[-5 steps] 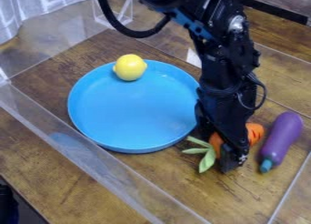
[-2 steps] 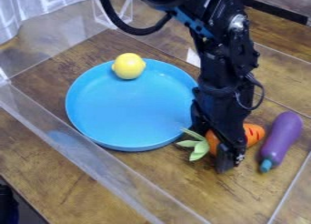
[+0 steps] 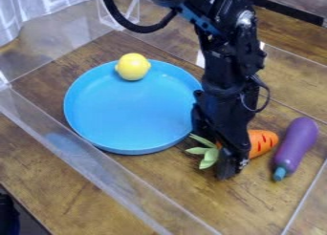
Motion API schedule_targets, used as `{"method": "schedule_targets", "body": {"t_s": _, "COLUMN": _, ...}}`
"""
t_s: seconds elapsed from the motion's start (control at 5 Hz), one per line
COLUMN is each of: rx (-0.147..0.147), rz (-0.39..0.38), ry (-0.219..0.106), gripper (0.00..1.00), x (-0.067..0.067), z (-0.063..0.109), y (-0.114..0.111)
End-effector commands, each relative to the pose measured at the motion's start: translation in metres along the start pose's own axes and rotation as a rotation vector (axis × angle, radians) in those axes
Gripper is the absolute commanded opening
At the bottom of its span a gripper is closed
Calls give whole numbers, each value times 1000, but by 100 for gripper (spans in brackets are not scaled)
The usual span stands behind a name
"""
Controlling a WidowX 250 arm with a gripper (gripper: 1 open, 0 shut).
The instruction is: Move the carrot to the right side
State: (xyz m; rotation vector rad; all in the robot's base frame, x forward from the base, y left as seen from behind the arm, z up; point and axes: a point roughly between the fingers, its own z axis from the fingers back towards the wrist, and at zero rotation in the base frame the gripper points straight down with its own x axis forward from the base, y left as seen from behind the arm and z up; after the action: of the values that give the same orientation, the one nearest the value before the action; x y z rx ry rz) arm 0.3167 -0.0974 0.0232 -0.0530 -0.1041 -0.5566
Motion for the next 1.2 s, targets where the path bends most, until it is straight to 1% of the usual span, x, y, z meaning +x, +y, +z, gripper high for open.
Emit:
{"method": "schedule_targets", "body": {"t_s": 0.0, "rx": 33, "rz": 23, "ry": -90, "gripper": 0, "x": 15, "z": 28, "y": 13}}
{"method": "schedule_targets", "body": {"t_s": 0.2, "rx": 29, "rz": 29, "ry": -94, "gripper": 0, "x": 14, "z": 30, "y": 14}}
{"method": "schedule_targets", "body": {"t_s": 0.4, "rx": 22, "rz": 36, "ry": -92, "gripper": 100, "x": 12, "z": 30, "y": 12}}
{"method": "schedule_targets", "body": {"t_s": 0.6, "rx": 15, "rz": 44, "ry": -89, "gripper": 100, "x": 11, "z": 29, "y": 11}}
{"method": "schedule_targets", "body": {"t_s": 0.8, "rx": 16, "rz": 49, "ry": -94, "gripper": 100, "x": 11, "z": 32, "y": 11}}
{"method": "schedule_targets", "body": {"t_s": 1.0, "rx": 15, "rz": 55, "ry": -97, "gripper": 0, "x": 12, "z": 34, "y": 11}}
